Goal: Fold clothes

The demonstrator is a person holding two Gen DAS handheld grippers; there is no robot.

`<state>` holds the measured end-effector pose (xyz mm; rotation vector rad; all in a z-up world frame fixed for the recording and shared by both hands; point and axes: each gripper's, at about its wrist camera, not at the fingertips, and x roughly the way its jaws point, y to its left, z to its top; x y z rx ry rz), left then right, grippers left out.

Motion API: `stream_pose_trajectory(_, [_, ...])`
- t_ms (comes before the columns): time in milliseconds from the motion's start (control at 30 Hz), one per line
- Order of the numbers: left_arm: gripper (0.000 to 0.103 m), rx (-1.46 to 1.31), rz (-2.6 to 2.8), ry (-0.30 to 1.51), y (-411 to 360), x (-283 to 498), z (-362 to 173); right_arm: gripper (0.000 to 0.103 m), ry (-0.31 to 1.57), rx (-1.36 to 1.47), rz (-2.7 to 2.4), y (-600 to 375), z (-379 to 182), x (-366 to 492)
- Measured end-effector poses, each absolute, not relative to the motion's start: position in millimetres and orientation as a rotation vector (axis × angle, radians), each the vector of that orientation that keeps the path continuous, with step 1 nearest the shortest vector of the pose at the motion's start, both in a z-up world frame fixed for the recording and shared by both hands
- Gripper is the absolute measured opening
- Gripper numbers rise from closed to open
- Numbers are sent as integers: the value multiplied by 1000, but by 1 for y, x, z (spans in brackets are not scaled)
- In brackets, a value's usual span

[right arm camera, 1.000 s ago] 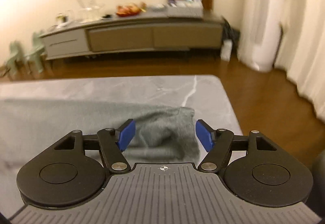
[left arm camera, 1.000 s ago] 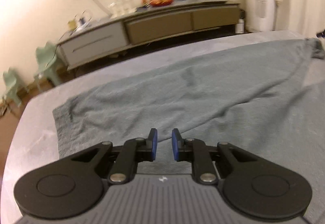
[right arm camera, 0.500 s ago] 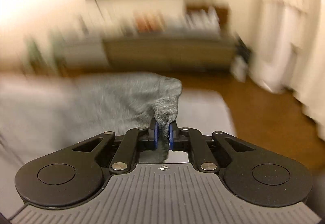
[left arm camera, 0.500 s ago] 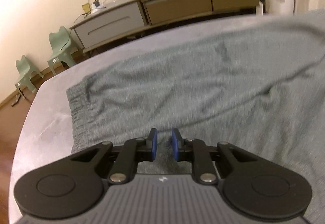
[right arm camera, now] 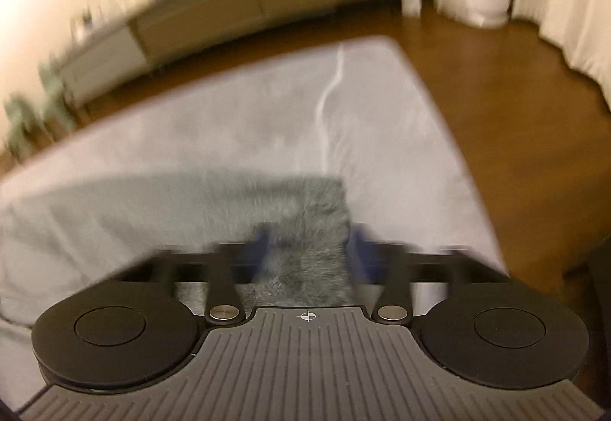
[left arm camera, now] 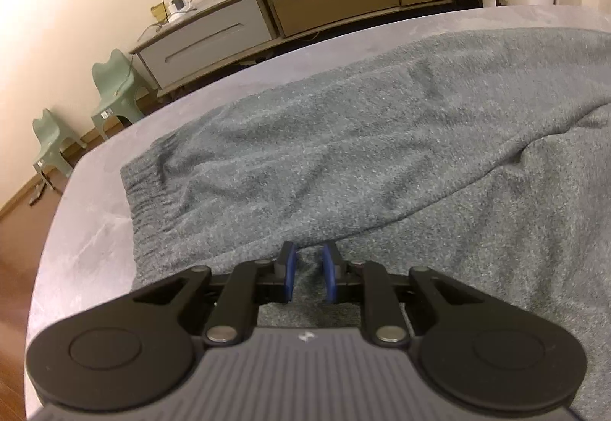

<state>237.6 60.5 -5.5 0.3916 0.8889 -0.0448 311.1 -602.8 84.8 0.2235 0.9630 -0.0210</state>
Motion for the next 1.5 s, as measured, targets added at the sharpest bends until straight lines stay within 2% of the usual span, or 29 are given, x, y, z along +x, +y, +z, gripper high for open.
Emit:
stream_pose_trajectory(33, [17,390,-41,885,61,238,-4,19,928,163,-13,-592,92,317])
stream_pose_trajectory(67, [17,383,-39,880,63,238,-3,18,809,122,-2,-582,107,322])
stream_pose_trajectory(167, [18,364,-33,878,68,241,-1,18,295,54,129,-554,188,256])
stream_pose_trajectory(267, [17,375,-42,892,66,240,-6,20,291,-232,139,-520,184,245])
stream_pose_trajectory(367, [17,397,-59,894,61,236,-7,22,562,-402,110,-509,132,263])
stream_pose_trajectory(400, [17,403,-65,894,59,235,-8,22,668,-417,74,-511,110,267])
stream_pose_trajectory(467, [19,397,-78,890,58,234,-7,22,760,-419,-6,-515,86,267])
stream_pose_trajectory(600, [19,415,-55,888,61,238,-11,24,817,-293,-117,-531,72,267])
stream_pose_trajectory(633, [19,418,-48,888,62,239,-12,30,817,-273,-137,-534,74,268])
stream_pose_trajectory(667, [19,414,-35,884,64,242,-12,44,812,-254,-176,-538,79,269])
stream_pose_trajectory(733, [19,397,-12,874,70,249,-11,56,787,-233,-266,-541,91,268])
stream_pose_trajectory(833, [19,365,2,875,78,261,-15,49,649,-264,-294,-523,98,273])
stream_pose_trajectory(900, [19,360,8,863,82,268,-18,46,681,-272,-153,-502,87,282])
stream_pose_trajectory(1000, [21,359,47,853,91,275,-17,33,809,-271,-68,-494,53,304])
stream_pose_trajectory(1033, [21,356,72,867,97,275,-16,36,853,-270,-102,-500,41,313])
stream_pose_trajectory(1100, [24,382,131,879,107,275,-16,35,872,-251,-240,-520,39,323])
stream_pose_trajectory(1233, [22,371,149,863,108,264,-5,35,909,-273,-385,-532,44,327])
stream_pose_trajectory(1333, [23,342,65,816,94,243,14,36,754,-215,-321,-502,84,281])
stream_pose_trajectory(1367, [23,325,17,796,86,231,23,41,723,-174,-243,-483,94,258])
stream_pose_trajectory(1433, [23,305,-90,785,70,204,30,44,689,-128,-82,-444,109,221])
stream_pose_trajectory(1500, [23,339,-176,807,48,176,22,51,705,-139,113,-389,104,182])
